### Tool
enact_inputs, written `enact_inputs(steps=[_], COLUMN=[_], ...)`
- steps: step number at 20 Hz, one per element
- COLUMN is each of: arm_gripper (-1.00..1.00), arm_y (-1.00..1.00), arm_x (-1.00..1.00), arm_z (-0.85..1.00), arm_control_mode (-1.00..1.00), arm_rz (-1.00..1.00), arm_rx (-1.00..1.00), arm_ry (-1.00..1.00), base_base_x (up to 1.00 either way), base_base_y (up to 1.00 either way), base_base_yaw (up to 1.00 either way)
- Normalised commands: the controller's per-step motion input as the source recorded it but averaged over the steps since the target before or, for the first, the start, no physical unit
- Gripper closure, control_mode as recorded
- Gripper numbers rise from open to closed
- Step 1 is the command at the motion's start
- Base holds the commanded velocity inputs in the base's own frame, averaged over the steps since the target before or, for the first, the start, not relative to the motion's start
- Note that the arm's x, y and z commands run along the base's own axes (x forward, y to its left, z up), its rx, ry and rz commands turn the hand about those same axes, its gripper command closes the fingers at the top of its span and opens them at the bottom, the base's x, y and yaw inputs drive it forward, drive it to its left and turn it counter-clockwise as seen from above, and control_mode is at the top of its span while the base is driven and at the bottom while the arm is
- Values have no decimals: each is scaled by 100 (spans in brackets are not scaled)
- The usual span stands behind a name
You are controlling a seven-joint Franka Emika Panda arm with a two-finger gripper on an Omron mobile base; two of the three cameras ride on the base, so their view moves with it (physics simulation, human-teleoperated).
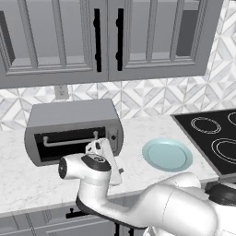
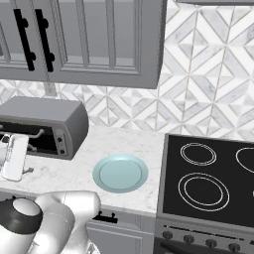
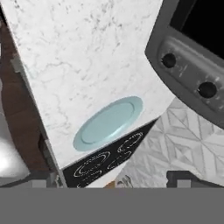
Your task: Pick up the kebab skewer and baguette bread, and place them inside the toaster oven. Close the toaster oven door and start by setting the timer.
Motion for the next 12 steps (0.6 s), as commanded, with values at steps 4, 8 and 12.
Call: enact_inputs(steps=[4, 8, 12], arm_gripper=[-100, -100, -100], arm_y=[-6, -19, -21], arm_x=[34, 6, 8], arm_z=[-4, -7, -2], arm_control_mode=[-100, -100, -100], arm_rz=[49, 44, 36], arm_rx=[-49, -28, -10], arm_ry=[47, 29, 25], base_base_x=[0, 0, 0], base_base_y=[0, 0, 0], base_base_yaw=[0, 0, 0])
